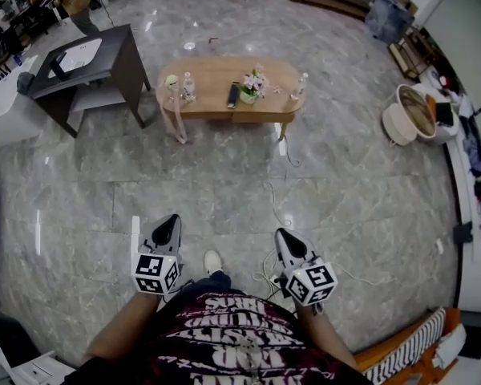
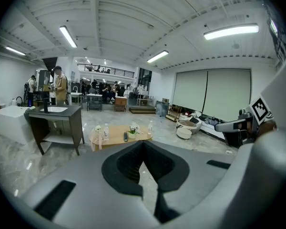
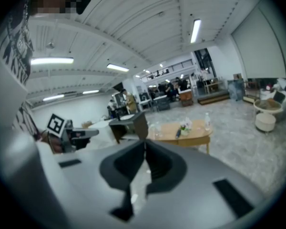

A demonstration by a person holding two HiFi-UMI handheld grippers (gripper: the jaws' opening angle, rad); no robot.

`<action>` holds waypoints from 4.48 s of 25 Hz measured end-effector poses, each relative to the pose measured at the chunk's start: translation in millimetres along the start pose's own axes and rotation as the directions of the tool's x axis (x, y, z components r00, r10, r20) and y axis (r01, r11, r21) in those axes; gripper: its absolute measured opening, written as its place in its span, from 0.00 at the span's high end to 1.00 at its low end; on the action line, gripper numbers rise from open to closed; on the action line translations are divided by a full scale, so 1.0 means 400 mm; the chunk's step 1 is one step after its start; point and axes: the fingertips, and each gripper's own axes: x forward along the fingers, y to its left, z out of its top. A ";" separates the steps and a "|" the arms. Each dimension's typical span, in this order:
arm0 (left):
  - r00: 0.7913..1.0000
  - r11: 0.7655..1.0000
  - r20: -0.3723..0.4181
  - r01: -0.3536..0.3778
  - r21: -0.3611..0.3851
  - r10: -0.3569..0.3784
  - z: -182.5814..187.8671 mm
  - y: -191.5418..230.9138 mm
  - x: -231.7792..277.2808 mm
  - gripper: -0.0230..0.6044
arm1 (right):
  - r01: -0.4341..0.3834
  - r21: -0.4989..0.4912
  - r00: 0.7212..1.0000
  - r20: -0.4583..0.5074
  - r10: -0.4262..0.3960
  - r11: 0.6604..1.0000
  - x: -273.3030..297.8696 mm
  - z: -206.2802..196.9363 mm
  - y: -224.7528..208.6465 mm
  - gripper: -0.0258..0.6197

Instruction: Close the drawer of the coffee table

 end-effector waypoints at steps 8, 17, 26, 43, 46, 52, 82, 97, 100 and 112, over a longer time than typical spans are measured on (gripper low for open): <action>1.000 1.000 0.024 0.018 -0.020 -0.018 0.044 0.101 0.088 0.93 | 0.017 -0.056 1.000 0.010 -0.016 0.998 0.110 0.069 0.033 0.91; 0.999 0.998 0.015 0.029 -0.055 -0.028 0.035 0.112 0.144 0.93 | 0.064 -0.074 0.998 -0.020 -0.066 0.995 0.126 0.083 -0.008 0.91; 1.000 0.999 0.013 -0.015 -0.049 0.016 0.078 0.123 0.232 0.93 | 0.021 -0.067 0.999 -0.025 -0.022 0.998 0.202 0.112 -0.090 0.91; 0.998 0.996 -0.036 -0.049 -0.079 0.046 0.124 0.041 0.473 0.93 | -0.031 -0.022 0.997 -0.071 0.029 0.999 0.327 0.198 -0.355 0.91; 0.998 0.995 -0.035 -0.051 -0.087 0.048 0.130 0.026 0.517 0.93 | -0.030 -0.018 0.996 -0.079 0.028 0.999 0.338 0.204 -0.400 0.91; 0.998 0.994 -0.043 -0.054 -0.100 0.050 0.150 0.000 0.579 0.93 | -0.035 -0.017 0.996 -0.085 0.034 0.999 0.355 0.235 -0.465 0.91; 0.989 0.989 0.017 -0.145 -0.022 0.146 0.348 -0.121 0.678 0.93 | -0.094 0.056 0.992 0.091 0.089 0.994 0.355 0.396 -0.728 0.91; 0.996 0.999 -0.070 -0.048 0.005 0.048 0.288 -0.154 0.773 0.93 | -0.008 0.052 0.997 0.077 0.004 0.999 0.336 0.346 -0.756 0.91; 0.995 1.000 -0.092 -0.025 0.003 0.025 0.275 -0.143 0.804 0.93 | 0.006 0.082 0.999 0.049 -0.010 0.997 0.357 0.321 -0.756 0.91; 0.998 0.999 -0.068 -0.014 -0.035 0.011 0.351 -0.023 0.971 0.93 | 0.052 0.057 0.998 0.027 -0.054 0.997 0.519 0.425 -0.820 0.91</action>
